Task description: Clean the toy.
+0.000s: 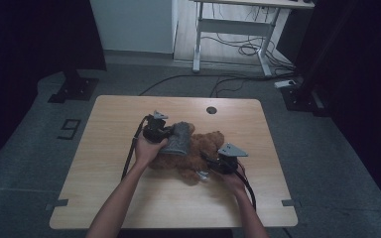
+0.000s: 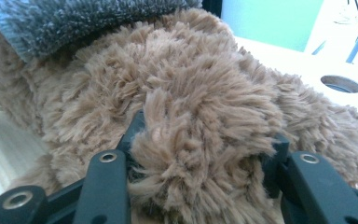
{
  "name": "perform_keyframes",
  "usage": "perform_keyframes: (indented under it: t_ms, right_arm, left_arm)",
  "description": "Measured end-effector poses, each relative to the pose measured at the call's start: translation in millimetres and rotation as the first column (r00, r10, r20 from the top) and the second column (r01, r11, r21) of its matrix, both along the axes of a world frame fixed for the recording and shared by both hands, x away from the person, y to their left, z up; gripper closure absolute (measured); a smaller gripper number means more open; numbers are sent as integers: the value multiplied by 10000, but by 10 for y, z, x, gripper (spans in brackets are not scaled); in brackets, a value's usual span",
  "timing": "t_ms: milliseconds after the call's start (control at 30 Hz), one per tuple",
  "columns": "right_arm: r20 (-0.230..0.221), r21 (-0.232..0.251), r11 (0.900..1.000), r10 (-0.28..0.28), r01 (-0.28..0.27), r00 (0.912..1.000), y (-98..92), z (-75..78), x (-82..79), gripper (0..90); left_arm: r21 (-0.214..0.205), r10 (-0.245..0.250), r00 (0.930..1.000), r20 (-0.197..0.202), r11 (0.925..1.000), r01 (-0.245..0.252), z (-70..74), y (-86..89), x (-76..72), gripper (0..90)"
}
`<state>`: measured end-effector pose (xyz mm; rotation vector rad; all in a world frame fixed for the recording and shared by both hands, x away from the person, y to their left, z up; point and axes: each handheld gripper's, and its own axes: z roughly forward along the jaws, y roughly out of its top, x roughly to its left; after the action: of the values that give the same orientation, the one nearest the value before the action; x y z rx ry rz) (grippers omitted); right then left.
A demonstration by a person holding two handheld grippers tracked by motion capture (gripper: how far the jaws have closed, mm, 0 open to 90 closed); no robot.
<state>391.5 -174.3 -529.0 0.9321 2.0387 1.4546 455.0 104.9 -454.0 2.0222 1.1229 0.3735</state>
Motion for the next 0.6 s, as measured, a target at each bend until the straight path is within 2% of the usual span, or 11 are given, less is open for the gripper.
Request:
perform_keyframes:
  t_ms: [100,233,333,467,600]
  right_arm:
    - [-65,45,9999,154,-153,9999,-7,26,-45,445]
    - [-340,385,9992,133,-120,9993,-65,102,-140,291]
    - [-594,756,9969,252,-207,9979,-164,186,-201,212]
    - [-870,1264,9917,334,-223,9956,-292,284,-205,150]
    - [-1166,1688,9852,494,-293,9919,-288,341,-134,137]
  left_arm:
    - [-146,-128,9998,-183,9998,125,-32,40,-89,860]
    - [-268,-360,9991,218,9990,366,-78,76,-296,862]
    - [-476,-474,9973,562,9976,501,-121,124,-471,863]
    - [-793,-659,9933,945,9941,735,-148,174,-678,863]
    - [-908,-834,9889,1234,9913,949,-163,177,-843,864]
